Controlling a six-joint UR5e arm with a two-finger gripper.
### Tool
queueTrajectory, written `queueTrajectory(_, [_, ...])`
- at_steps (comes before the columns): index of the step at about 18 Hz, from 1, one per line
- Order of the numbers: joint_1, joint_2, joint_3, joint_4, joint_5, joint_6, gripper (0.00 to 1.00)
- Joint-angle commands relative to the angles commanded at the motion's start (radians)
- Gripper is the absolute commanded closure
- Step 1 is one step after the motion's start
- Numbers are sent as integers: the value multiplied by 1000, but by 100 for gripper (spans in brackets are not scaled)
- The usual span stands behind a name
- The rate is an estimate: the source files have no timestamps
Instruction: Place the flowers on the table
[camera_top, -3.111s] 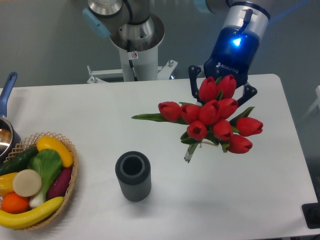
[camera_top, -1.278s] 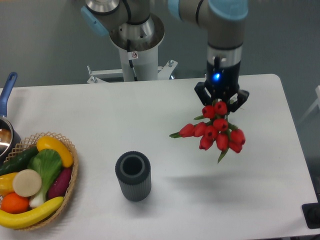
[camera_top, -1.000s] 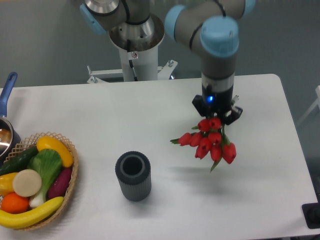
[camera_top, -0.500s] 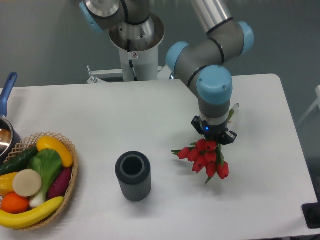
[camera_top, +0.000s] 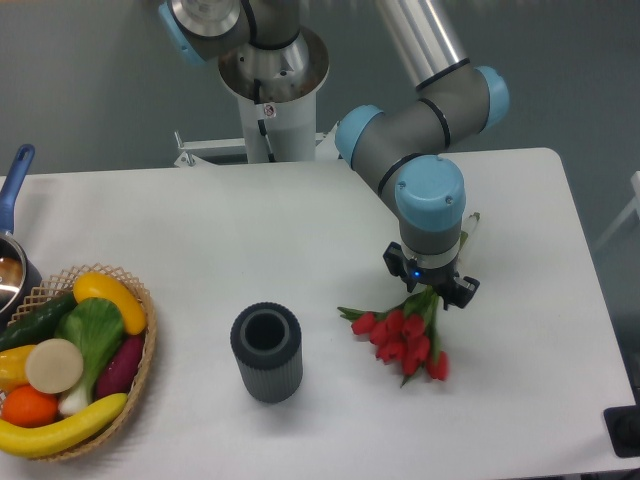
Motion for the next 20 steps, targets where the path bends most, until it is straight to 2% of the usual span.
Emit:
queueTrajectory(2, [5,31,24,20,-11,-9,0])
queueTrajectory(7, [50,133,80,6,-113,2,0])
queueTrajectory(9, [101,175,83,-38,-168,24,0])
queueTrajectory(12, [172,218,92,-154,-225,233,0])
queueTrajectory(15, [225,253,83,-227,-224,414,0])
queueTrajectory(18, [268,304,31,-238,-229,460,0])
queueTrajectory(20, [284,315,28,-239,-238,489,0])
